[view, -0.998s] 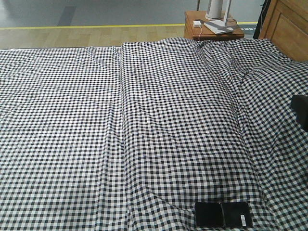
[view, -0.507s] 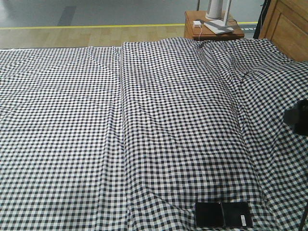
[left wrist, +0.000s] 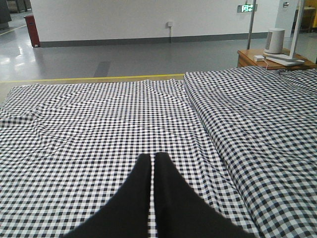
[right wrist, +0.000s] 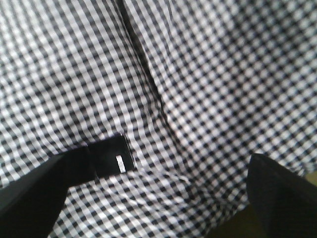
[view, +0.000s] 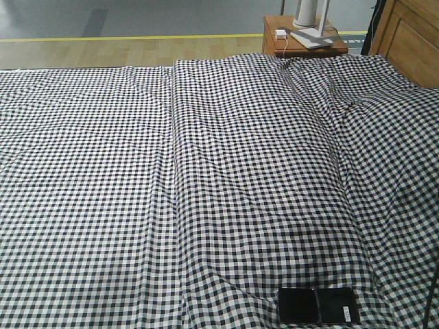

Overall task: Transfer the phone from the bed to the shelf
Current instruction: 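Align the open right gripper around the phone's long edge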

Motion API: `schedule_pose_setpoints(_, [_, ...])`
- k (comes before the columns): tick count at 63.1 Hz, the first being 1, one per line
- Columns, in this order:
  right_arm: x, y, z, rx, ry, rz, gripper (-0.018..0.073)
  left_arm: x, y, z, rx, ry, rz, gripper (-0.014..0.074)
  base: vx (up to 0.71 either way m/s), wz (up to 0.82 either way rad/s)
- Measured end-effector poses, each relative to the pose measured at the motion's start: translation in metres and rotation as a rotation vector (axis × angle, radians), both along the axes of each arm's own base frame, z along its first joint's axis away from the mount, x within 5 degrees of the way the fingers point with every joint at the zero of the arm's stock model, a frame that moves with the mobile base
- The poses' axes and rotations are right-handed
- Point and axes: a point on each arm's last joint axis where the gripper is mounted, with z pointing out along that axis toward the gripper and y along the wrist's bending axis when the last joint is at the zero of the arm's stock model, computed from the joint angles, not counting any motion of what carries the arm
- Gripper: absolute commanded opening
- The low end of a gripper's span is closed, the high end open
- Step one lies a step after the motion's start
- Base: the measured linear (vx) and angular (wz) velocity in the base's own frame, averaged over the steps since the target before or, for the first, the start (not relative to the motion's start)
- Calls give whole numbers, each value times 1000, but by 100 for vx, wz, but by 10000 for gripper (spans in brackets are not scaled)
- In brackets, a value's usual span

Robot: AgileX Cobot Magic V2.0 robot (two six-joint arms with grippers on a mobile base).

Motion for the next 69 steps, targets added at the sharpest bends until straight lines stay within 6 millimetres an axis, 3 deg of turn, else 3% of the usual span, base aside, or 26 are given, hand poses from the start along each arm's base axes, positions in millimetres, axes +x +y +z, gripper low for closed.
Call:
schedule_pose_setpoints(22, [28,-44,-100,236,156,26,666,0,0,0,0,0,0,1,0,0])
schedule_pose_setpoints(38, [52,-69,-157,368,200,105,654,0,0,0,0,0,0,1,0,0])
schedule_pose_setpoints(54, [70,-67,-206,542,191,185,643,0,0,0,0,0,0,1,0,0])
schedule_pose_setpoints(69, [69,-53,-249,716,185,237,633,0,0,0,0,0,0,1,0,0])
